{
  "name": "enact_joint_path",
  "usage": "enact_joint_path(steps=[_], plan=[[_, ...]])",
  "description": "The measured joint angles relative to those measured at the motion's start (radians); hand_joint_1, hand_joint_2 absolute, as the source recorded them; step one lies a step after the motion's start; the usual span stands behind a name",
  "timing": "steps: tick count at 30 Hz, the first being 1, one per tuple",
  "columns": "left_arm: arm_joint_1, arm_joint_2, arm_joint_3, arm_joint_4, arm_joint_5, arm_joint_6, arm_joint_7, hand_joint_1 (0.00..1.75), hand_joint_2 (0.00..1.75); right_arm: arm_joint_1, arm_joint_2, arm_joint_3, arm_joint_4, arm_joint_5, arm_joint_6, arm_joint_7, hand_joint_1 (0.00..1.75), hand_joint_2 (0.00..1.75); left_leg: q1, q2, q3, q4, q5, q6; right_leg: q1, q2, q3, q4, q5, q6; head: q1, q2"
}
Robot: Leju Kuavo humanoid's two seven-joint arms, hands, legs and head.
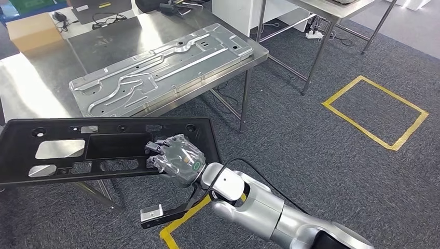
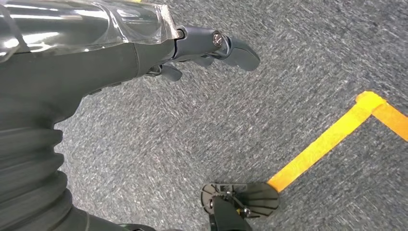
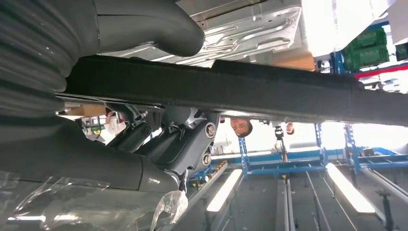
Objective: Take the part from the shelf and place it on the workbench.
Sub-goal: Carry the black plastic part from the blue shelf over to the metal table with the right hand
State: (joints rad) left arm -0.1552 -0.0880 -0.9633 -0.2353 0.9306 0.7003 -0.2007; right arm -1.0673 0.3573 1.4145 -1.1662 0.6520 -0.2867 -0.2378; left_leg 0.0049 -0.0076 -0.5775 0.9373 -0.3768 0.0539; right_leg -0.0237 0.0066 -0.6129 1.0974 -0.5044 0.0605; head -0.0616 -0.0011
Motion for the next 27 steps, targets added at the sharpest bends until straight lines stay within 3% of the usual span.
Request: enact_joint_path(steps=[1, 2, 3, 4, 6, 10, 12, 14, 16, 17, 19, 21, 25, 27], plan=[[0.0, 0.0, 0.0, 0.0, -0.001, 0.0, -0.002, 0.0, 1.75, 0.002, 0.0, 0.0, 0.0, 0.0, 0.0, 0.0, 1.75, 1.75, -0.005, -0.001, 0.012, 0.0, -0.01, 0.006, 0.003, 0.0, -0.043, 0.051, -0.011, -0.003, 0.0, 0.0], [0.001, 0.0, 0.0, 0.0, -0.003, 0.0, -0.003, 0.0, 1.75, 0.004, -0.001, 0.0, 0.0, 0.0, -0.001, 0.0, 1.75, 1.75, -0.01, -0.003, 0.026, 0.0, -0.022, 0.01, 0.007, 0.0, -0.071, 0.067, -0.001, -0.007, 0.0, 0.0], [0.002, -0.001, 0.0, 0.0, -0.005, 0.0, -0.004, 0.0, 1.75, 0.006, -0.001, 0.0, 0.0, 0.0, -0.002, 0.0, 1.75, 1.75, -0.015, -0.005, 0.041, 0.001, -0.034, 0.012, 0.011, 0.0, -0.081, 0.046, 0.029, -0.013, 0.0, 0.0], [0.002, -0.001, 0.0, 0.0, -0.008, 0.0, -0.003, 0.0, 1.75, 0.006, -0.002, 0.0, 0.0, -0.001, -0.003, -0.002, 1.75, 1.75, -0.017, -0.007, 0.051, 0.001, -0.042, 0.009, 0.014, 0.0, -0.054, -0.031, 0.077, -0.02, 0.0, 0.0], [0.001, -0.001, 0.0, 0.0, -0.014, 0.0, -0.001, 0.0, 1.75, 0.004, -0.002, 0.0, 0.001, -0.002, -0.005, -0.005, 1.75, 1.75, -0.02, -0.009, 0.059, 0.002, -0.055, 0.003, 0.02, 0.001, -0.019, -0.123, 0.122, -0.031, -0.001, 0.0], [0.001, -0.001, 0.0, 0.0, -0.02, 0.0, -0.001, 0.0, 1.75, 0.0, 0.001, -0.001, 0.002, 0.002, 0.0, 0.004, 1.75, 1.75, -0.02, -0.009, 0.057, 0.026, -0.074, -0.016, 0.017, -0.002, 0.0, -0.141, 0.124, -0.052, -0.001, 0.0], [-0.002, 0.0, 0.0, 0.0, -0.02, 0.0, -0.005, 0.0, 1.75, -0.006, 0.005, -0.001, 0.002, 0.01, 0.005, 0.008, 1.75, 1.75, -0.014, -0.007, 0.01, 0.112, -0.103, -0.028, 0.014, -0.005, 0.009, -0.144, 0.119, -0.057, -0.001, 0.0], [0.0, 0.0, 0.001, 0.0, -0.019, 0.0, -0.008, 0.0, 1.75, -0.008, 0.007, -0.001, 0.002, 0.019, 0.009, 0.011, 1.75, 1.75, -0.006, -0.006, -0.075, 0.251, -0.15, -0.039, 0.014, -0.006, 0.015, -0.143, 0.11, -0.057, -0.001, 0.0], [0.005, 0.0, 0.001, 0.0, -0.019, 0.0, -0.009, 0.0, 1.75, -0.003, 0.007, 0.0, 0.002, 0.026, 0.011, 0.01, 1.75, 1.75, -0.002, -0.005, -0.13, 0.312, -0.164, -0.045, 0.014, -0.005, 0.027, -0.143, 0.097, -0.055, -0.001, 0.0], [0.007, 0.0, 0.001, 0.0, -0.019, 0.0, -0.01, 0.0, 1.75, -0.001, 0.007, 0.001, 0.002, 0.028, 0.011, 0.01, 1.75, 1.75, 0.0, -0.004, -0.128, 0.282, -0.136, -0.046, 0.013, -0.005, 0.036, -0.143, 0.09, -0.052, -0.001, 0.0], [0.008, -0.001, 0.001, 0.0, -0.019, 0.0, -0.012, 0.0, 1.75, 0.002, 0.007, 0.001, 0.002, 0.028, 0.011, 0.008, 1.75, 1.75, 0.006, -0.001, -0.084, 0.139, -0.04, -0.047, 0.011, -0.005, 0.059, -0.144, 0.074, -0.045, -0.001, 0.0], [0.007, -0.001, 0.001, 0.0, -0.02, 0.0, -0.013, 0.0, 1.75, 0.0, 0.008, 0.001, 0.002, 0.028, 0.011, 0.01, 1.75, 1.75, 0.003, 0.001, -0.046, 0.029, 0.008, -0.041, 0.011, -0.003, 0.069, -0.147, 0.063, -0.035, -0.001, 0.0], [0.008, -0.001, 0.002, 0.0, -0.031, 0.0, -0.013, 0.0, 1.75, 0.002, 0.008, 0.0, 0.002, 0.028, 0.01, 0.012, 1.75, 1.75, -0.003, 0.0, -0.024, 0.007, 0.003, -0.011, 0.012, -0.001, 0.076, -0.137, 0.049, -0.013, -0.001, 0.0], [0.006, -0.001, 0.003, 0.0, -0.037, 0.0, -0.012, 0.0, 1.75, 0.002, 0.008, 0.0, 0.002, 0.027, 0.008, 0.011, 1.75, 1.75, -0.004, -0.002, -0.007, 0.006, -0.003, 0.003, 0.011, -0.002, 0.04, -0.061, 0.023, -0.007, 0.0, 0.0]])
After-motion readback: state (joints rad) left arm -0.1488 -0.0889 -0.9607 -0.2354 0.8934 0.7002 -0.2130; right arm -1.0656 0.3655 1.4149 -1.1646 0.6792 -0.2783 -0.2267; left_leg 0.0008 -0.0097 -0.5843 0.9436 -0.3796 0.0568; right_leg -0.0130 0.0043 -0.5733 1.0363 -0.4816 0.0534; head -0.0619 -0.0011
